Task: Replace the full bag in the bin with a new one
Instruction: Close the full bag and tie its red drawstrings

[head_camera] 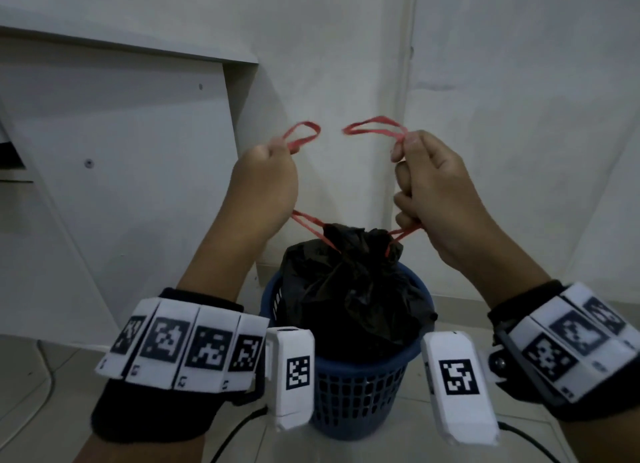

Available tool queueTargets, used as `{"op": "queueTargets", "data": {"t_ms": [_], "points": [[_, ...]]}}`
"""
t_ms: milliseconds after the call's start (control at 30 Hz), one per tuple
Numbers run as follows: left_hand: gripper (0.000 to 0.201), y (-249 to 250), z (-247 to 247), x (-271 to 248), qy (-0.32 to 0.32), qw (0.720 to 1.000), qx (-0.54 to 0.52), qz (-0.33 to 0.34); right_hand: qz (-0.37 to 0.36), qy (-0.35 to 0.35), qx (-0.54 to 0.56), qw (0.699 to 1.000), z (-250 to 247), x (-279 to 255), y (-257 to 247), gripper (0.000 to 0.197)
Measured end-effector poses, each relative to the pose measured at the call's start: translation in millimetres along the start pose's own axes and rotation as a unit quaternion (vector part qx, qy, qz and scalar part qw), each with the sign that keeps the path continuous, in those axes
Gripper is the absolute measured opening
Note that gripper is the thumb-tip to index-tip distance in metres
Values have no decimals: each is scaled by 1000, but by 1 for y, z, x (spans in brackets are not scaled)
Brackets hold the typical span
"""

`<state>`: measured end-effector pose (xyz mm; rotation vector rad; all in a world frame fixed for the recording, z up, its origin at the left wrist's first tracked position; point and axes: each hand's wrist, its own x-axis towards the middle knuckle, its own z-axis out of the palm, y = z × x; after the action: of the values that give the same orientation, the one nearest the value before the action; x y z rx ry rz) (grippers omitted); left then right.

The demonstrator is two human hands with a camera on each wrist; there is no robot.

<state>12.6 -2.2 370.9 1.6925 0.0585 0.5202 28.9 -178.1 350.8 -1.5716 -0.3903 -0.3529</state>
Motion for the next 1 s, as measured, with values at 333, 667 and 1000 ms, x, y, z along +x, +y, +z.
{"op": "queueTargets", "data": {"t_ms": [333, 667, 1000], "points": [[24, 4, 32, -29, -275, 812, -478, -189, -15, 132, 28, 991, 4, 9, 18, 29], [26, -14, 50, -29, -141, 930, -322, -110, -195, -15, -286, 938, 8, 6, 24, 20], [29, -24, 44, -23, -90, 984, -145, 46, -202, -62, -351, 912, 4, 11, 30, 20]]}}
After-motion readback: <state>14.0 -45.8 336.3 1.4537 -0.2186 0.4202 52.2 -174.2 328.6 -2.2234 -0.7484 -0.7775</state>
